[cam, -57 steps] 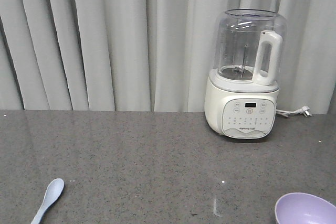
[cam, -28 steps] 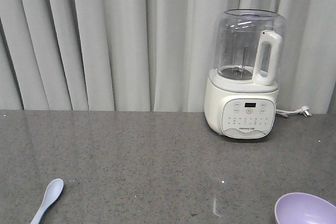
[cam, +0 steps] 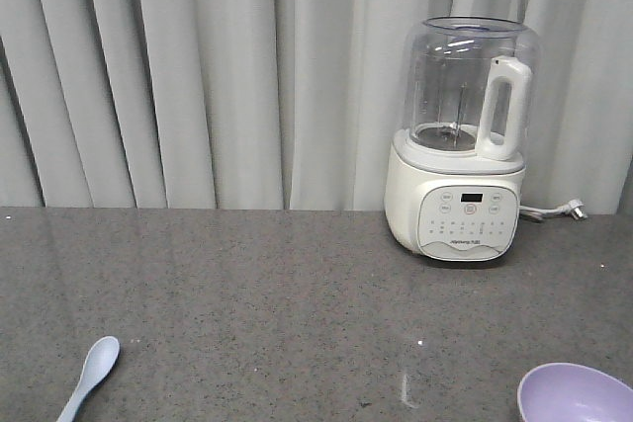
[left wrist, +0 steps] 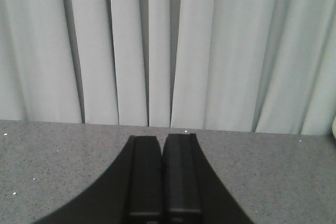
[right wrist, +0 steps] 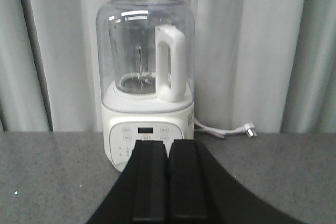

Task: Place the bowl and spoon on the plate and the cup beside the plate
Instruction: 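Lower the left gripper over the white spoon and close on its handle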

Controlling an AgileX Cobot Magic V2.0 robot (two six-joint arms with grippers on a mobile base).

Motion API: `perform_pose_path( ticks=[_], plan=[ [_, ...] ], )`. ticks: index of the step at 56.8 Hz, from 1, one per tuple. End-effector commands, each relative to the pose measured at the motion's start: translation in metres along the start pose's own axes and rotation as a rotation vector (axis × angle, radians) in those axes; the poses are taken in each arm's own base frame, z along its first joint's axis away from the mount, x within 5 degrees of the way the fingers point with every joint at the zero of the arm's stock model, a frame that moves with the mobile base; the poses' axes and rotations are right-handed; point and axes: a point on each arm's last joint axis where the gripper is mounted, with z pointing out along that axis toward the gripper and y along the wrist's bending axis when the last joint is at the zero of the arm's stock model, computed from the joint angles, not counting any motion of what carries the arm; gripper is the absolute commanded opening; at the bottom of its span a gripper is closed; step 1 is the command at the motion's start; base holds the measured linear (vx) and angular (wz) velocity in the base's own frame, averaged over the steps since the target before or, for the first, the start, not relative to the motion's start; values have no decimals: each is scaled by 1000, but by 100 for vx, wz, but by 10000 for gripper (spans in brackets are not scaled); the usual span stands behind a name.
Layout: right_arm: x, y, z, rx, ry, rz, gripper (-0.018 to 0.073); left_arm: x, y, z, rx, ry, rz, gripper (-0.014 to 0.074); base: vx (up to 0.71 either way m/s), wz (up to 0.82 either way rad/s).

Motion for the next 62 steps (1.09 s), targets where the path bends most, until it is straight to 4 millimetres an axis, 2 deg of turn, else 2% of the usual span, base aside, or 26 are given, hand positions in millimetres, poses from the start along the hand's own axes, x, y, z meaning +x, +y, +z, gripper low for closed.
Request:
perform_pose_path(
  ticks=[1,6,11,15,16,21,25,29,38,49,56,62],
  plan=[
    [-16,-1,-3,6,-87,-18,38,-20,-2,-3,7,-119,-4,48,0,0],
    [-15,-1,-3,6,-71,-18,120,-19,-2,-1,7,-112,-4,134,0,0],
    [-14,-1,-3,6,-64,-18,255,-19,-2,-1,7,-111,-4,265,0,0],
    [-13,-1,-3,5,-58,-16,405,-19,-2,-1,7,-107,-4,382,0,0],
    [-14,-1,-3,5,-60,-15,525,-16,-3,0,11,-77,-14,482,0,0],
    [-14,-1,-3,5,-63,-1,643,-10,-4,0,23,-12,-41,574,0,0],
    [-14,-1,-3,5,-67,-1,704,-5,-4,4,30,52,-1,598,0,0],
    [-15,-1,-3,5,-71,-1,715,-4,-9,11,62,121,28,591,0,0],
    [-14,-1,0,5,-74,-2,688,4,-30,48,183,346,-10,566,0,0],
    [-11,-1,6,5,-54,-2,626,47,-37,102,202,620,18,555,0,0],
    [-11,-1,7,7,-51,-10,587,81,-33,125,153,768,8,555,0,0],
    [-11,-1,7,7,-51,-10,568,103,-32,137,137,867,-4,555,0,0]
  ],
)
